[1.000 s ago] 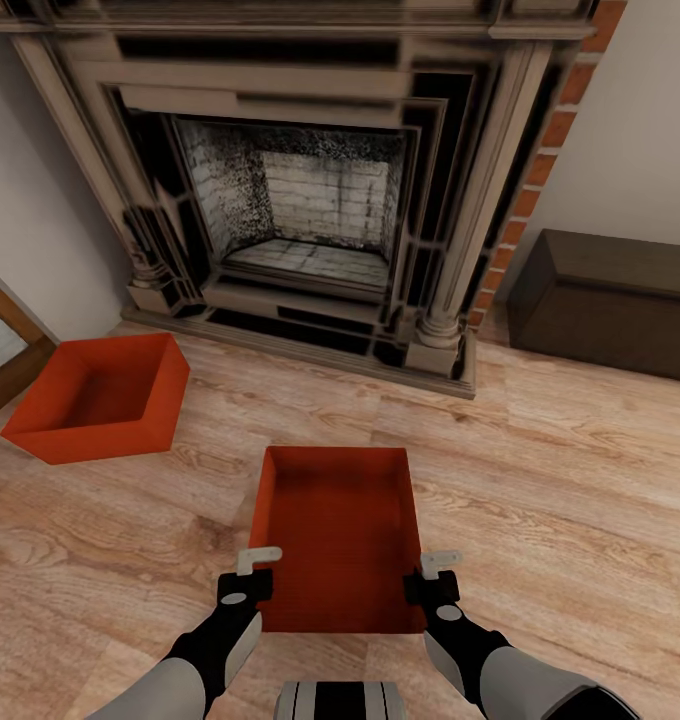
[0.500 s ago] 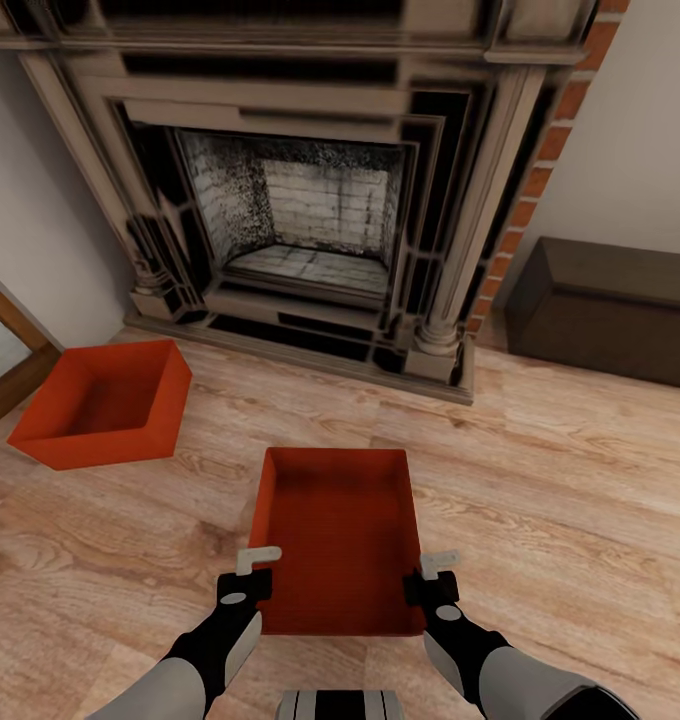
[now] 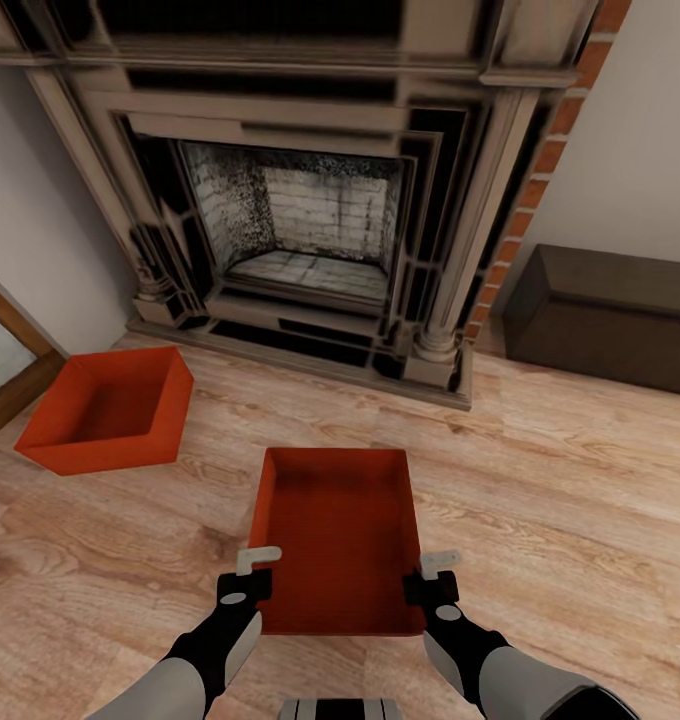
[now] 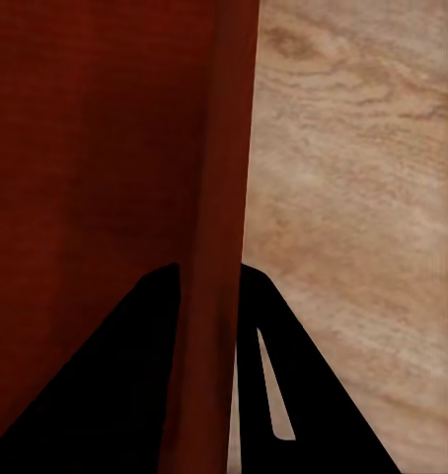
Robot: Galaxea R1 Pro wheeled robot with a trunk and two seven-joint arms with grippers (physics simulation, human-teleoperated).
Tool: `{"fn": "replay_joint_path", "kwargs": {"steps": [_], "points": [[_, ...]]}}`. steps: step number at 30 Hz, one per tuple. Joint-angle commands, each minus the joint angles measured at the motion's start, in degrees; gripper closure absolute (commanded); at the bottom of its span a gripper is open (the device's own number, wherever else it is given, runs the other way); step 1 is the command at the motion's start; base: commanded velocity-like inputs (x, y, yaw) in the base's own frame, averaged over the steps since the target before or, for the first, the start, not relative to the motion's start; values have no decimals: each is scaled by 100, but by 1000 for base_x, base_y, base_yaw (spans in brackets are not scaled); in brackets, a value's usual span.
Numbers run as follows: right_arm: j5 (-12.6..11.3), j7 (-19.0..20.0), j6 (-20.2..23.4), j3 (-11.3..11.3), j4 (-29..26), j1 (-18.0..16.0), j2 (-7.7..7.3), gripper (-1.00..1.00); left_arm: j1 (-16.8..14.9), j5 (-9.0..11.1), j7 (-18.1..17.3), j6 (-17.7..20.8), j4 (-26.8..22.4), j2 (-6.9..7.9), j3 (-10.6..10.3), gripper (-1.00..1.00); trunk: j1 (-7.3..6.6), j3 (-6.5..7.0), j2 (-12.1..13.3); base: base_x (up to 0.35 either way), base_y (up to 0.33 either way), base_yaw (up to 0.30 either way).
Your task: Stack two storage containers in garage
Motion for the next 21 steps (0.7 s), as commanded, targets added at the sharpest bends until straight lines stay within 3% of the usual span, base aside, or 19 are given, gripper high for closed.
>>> {"fn": "replay_joint_path", "kwargs": {"steps": [1,21], "points": [[-106,-42,-48,-52,13,-2,-9,100,-1,-50,76,10,-7,23,36,100,-23,15,40,0,0,0],[-109,-24,-48,-52,13,0,-9,100,-1,-50,76,8,-7,23,41,100,-463,374,842,0,0,0]]}}
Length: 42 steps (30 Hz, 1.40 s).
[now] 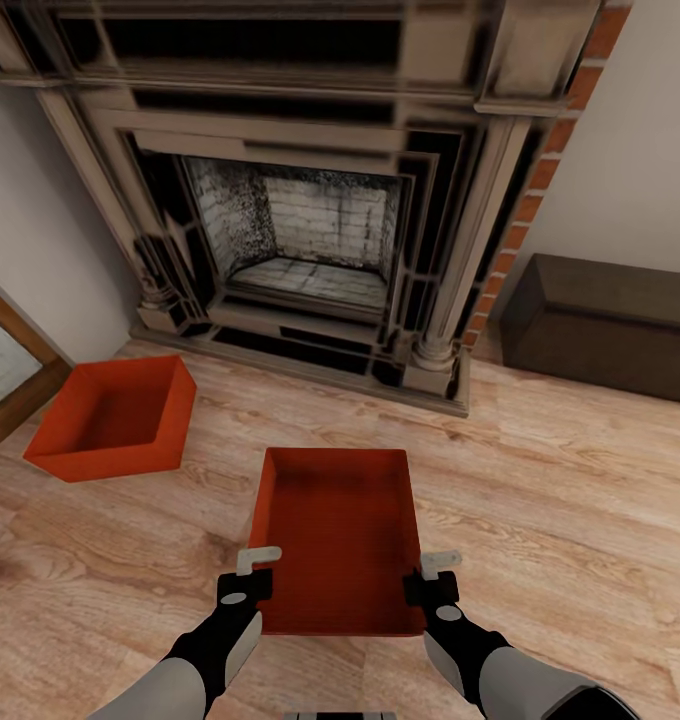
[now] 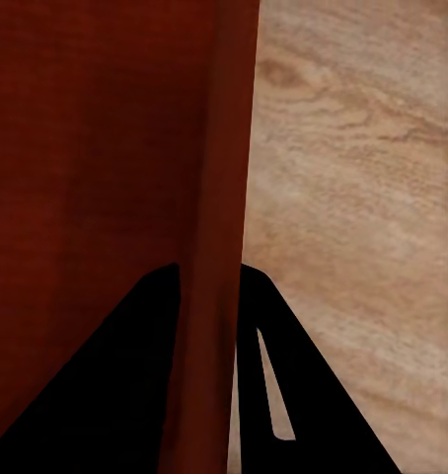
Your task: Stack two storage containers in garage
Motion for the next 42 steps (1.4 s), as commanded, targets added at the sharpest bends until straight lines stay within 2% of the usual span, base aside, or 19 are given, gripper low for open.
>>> {"fn": "replay_joint_path", "kwargs": {"steps": [1,42], "points": [[-87,-40,-38,-60,12,-3,-3,100,-2,-52,64,10,-9,28,47,100,-23,15,40,0,0,0],[-96,-40,-47,-69,19,-8,16,100,-2,-52,64,6,-11,28,47,100,-924,751,1685,0,0,0]]}}
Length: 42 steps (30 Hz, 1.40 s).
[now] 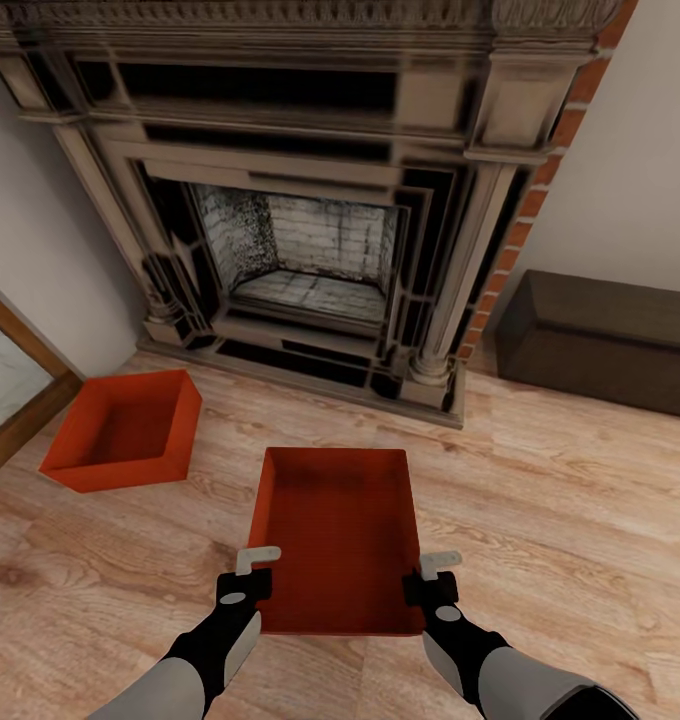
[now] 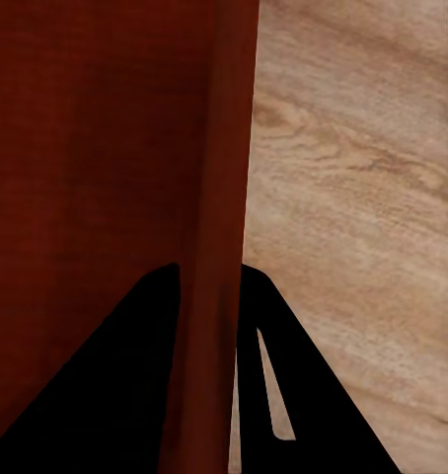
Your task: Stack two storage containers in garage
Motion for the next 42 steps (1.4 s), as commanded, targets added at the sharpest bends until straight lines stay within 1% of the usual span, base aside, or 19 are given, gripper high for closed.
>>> {"fn": "replay_joint_path", "kwargs": {"steps": [1,17,37,42], "points": [[-29,-31,-13,-110,-2,-4,-1,100,-1,-49,86,8,-6,10,54,100,-23,15,40,0,0,0],[-20,-45,-7,-105,-2,-4,56,100,-1,-49,86,8,-5,10,59,100,-374,303,682,0,0,0],[-38,-58,-7,-110,-2,-4,52,100,-1,-49,86,8,-5,10,62,100,-814,662,1484,0,0,0],[-44,-58,-6,-113,-2,-4,54,100,-1,-49,86,-119,-5,10,53,100,-924,751,1684,0,0,0]]}}
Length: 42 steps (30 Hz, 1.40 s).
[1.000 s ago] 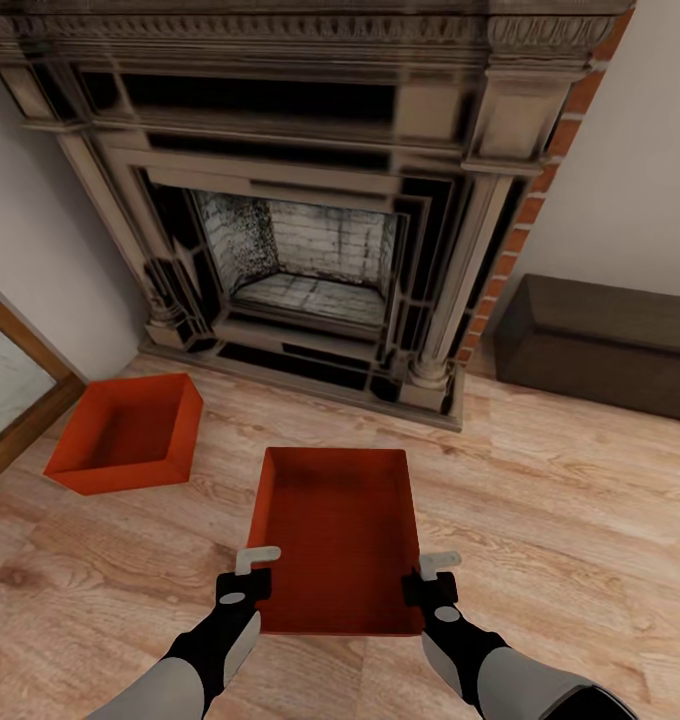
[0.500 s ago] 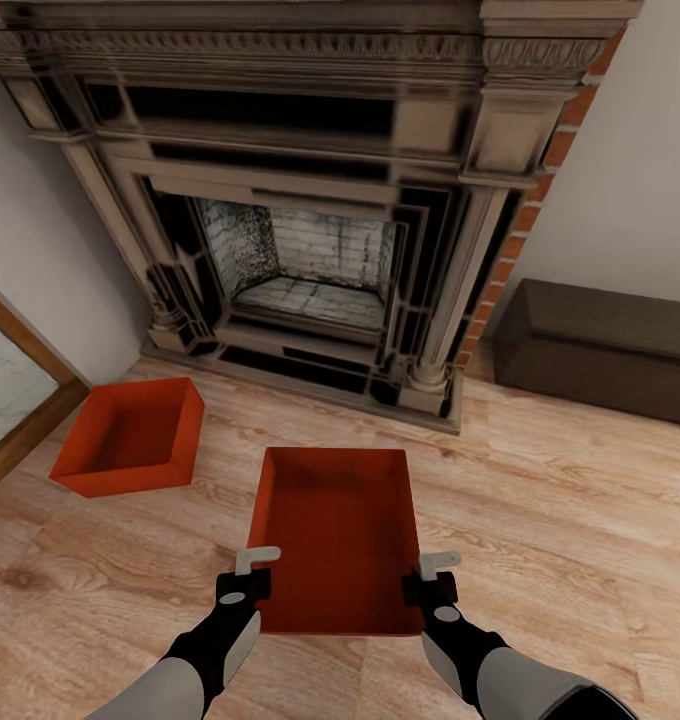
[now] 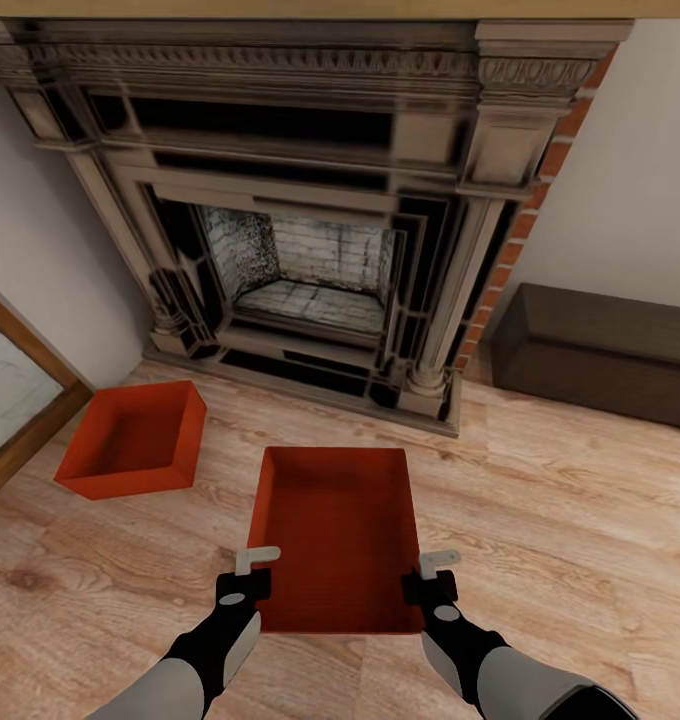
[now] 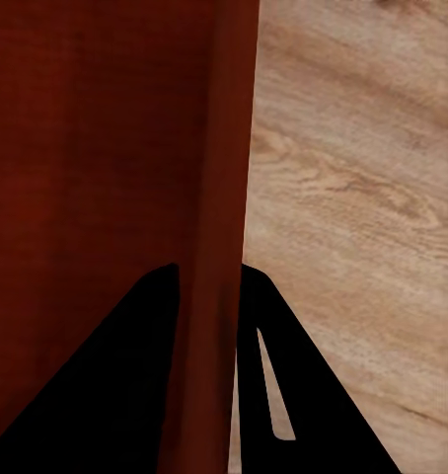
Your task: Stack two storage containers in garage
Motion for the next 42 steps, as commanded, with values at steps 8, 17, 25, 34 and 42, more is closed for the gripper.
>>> {"fn": "replay_joint_path", "kwargs": {"steps": [8,17,25,34,42], "points": [[-74,-4,7,-143,12,-1,38,100,-3,-109,68,-116,-16,-3,87,100,-176,141,320,0,0,0],[-74,-2,12,-146,12,-1,36,100,-3,-105,68,-118,-5,-3,96,100,-374,303,681,0,0,0],[-71,-2,7,-141,12,-1,35,100,-3,-106,68,-118,-5,-3,96,100,-550,446,1002,0,0,0],[-72,-6,4,-146,12,-1,36,100,-3,-104,68,-118,-7,-3,96,100,-748,608,1363,0,0,0],[-74,-11,-2,-147,16,-1,36,100,-3,-109,68,-118,-13,-3,94,100,-923,753,1684,0,0,0]]}}
